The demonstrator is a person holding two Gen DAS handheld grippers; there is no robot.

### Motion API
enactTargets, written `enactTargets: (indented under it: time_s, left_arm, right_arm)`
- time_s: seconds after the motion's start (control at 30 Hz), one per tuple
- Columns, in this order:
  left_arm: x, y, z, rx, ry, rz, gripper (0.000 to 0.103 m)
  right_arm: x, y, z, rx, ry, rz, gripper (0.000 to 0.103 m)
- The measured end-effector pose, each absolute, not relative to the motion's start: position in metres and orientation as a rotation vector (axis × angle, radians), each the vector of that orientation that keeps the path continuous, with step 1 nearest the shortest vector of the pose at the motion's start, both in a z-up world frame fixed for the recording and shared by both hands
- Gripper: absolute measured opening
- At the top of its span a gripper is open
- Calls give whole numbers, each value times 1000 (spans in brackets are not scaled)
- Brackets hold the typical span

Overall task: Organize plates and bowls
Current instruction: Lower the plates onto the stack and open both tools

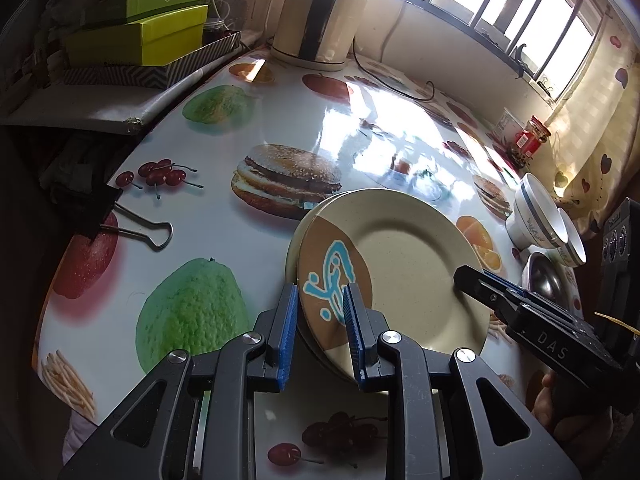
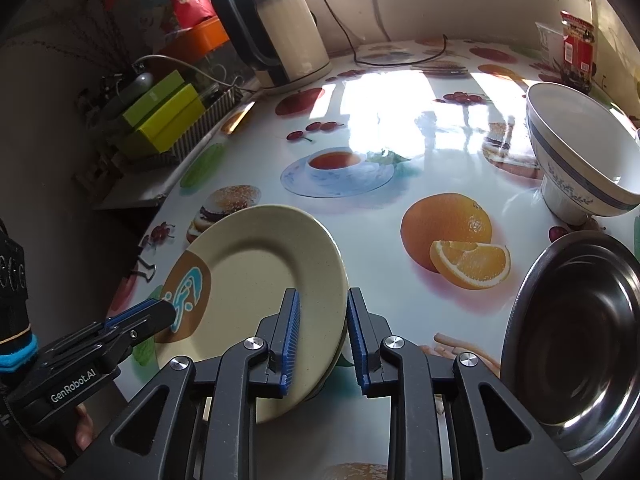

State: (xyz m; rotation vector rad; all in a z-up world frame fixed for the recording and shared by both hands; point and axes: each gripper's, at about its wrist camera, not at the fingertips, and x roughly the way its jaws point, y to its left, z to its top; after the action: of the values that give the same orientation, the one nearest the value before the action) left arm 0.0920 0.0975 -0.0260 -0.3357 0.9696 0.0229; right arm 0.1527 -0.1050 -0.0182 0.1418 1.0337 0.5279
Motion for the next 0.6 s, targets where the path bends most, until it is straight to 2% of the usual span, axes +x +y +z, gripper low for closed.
enactTargets:
  time_s: [0.1, 0.2, 0.6]
  left_arm:
    - [93, 98, -26, -339, 974, 16, 28]
    - [94, 98, -25, -340, 973, 20, 29]
    - [95, 83, 1, -278, 929, 3, 29]
  right_arm:
    - [153, -105, -18, 131, 1030, 524, 26]
    - [154, -108, -17, 129, 1023, 517, 32]
    - [143, -129, 1, 111, 984, 495, 40]
